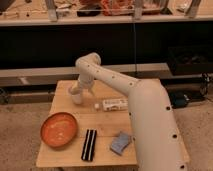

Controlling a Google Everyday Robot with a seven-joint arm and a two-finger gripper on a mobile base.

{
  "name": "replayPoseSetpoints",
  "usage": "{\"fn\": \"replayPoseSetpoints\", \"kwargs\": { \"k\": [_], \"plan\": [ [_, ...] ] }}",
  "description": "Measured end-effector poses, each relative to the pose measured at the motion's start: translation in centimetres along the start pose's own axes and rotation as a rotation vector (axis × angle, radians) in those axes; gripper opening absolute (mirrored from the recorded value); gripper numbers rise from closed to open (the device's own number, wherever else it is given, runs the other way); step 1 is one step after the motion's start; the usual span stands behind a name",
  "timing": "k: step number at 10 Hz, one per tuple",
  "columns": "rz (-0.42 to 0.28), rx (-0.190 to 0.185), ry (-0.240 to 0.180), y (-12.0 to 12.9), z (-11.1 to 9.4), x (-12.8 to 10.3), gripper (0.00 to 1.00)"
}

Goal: Pick up the ceramic cup

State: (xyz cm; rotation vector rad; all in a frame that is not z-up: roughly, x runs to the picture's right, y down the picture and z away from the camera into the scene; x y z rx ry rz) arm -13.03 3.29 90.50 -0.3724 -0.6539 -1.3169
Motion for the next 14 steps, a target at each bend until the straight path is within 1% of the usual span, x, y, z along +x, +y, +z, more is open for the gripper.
{"fn": "replayPoseSetpoints", "kwargs": {
  "k": [14],
  "plan": [
    [-0.044,-0.002,-0.026,0.17,-0.50,0.08,0.80]
  ]
}}
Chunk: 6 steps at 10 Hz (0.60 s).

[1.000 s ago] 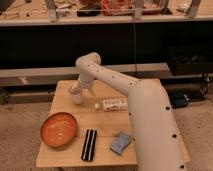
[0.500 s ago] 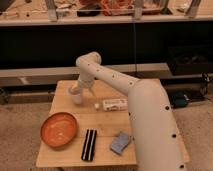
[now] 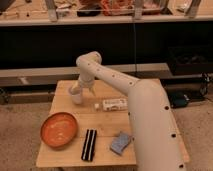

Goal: Pick up the ceramic cup

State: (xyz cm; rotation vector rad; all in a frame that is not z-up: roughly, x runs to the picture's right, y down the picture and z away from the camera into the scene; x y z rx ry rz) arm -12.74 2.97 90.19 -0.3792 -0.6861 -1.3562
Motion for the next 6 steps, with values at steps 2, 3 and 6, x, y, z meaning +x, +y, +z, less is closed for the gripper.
{"fn": "replayPoseSetpoints", "kwargs": {
  "k": [2,3,6],
  "plan": [
    [-0.007,0.000,-0.004,-0.09,-0.06,0.00,0.80],
    [-0.011,-0.001,-0.006,-0.16,-0.12,0.00,0.80],
    [-0.022,-0.003,-0.014,-0.23,-0.20,-0.02,0.80]
  ]
}}
